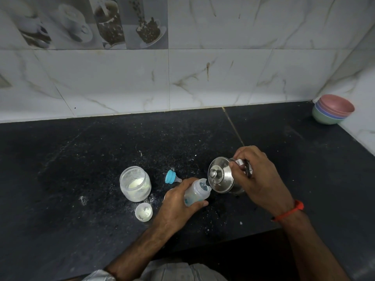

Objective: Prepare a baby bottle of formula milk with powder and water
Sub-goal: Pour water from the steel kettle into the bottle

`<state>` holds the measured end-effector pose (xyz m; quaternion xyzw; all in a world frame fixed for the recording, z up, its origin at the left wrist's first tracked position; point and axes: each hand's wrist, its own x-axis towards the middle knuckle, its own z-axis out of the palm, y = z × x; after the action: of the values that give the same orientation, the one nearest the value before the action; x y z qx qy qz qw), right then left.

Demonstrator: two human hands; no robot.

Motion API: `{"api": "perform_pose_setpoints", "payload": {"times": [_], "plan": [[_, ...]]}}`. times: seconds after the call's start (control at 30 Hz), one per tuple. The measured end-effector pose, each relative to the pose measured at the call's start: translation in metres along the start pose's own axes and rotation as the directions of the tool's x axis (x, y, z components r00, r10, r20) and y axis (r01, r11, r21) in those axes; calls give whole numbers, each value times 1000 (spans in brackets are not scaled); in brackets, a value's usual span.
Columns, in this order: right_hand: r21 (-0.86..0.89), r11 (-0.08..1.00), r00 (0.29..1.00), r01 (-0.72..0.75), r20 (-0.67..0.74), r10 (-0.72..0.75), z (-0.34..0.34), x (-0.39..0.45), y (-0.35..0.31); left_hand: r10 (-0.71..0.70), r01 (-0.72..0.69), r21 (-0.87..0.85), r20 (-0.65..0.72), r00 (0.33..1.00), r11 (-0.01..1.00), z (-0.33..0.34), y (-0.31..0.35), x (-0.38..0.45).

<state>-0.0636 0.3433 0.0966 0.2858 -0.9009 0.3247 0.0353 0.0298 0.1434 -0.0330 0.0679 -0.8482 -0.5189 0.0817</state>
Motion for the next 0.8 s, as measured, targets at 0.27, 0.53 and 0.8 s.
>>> {"api": "perform_pose_setpoints", "payload": {"times": [0.27,0.53,0.8], "plan": [[-43,999,1000,19,1,-19,-4,2,-3,-12,12,7,3,1000,1000,1,0,1],[-51,998,999,23,30,-21,-5,5,-4,-8,8,-6,-4,1000,1000,1,-1,0],[-75,997,999,26,33,-24,-4,5,-5,-9,9,-9,-1,1000,1000,1,-3,-1]]}}
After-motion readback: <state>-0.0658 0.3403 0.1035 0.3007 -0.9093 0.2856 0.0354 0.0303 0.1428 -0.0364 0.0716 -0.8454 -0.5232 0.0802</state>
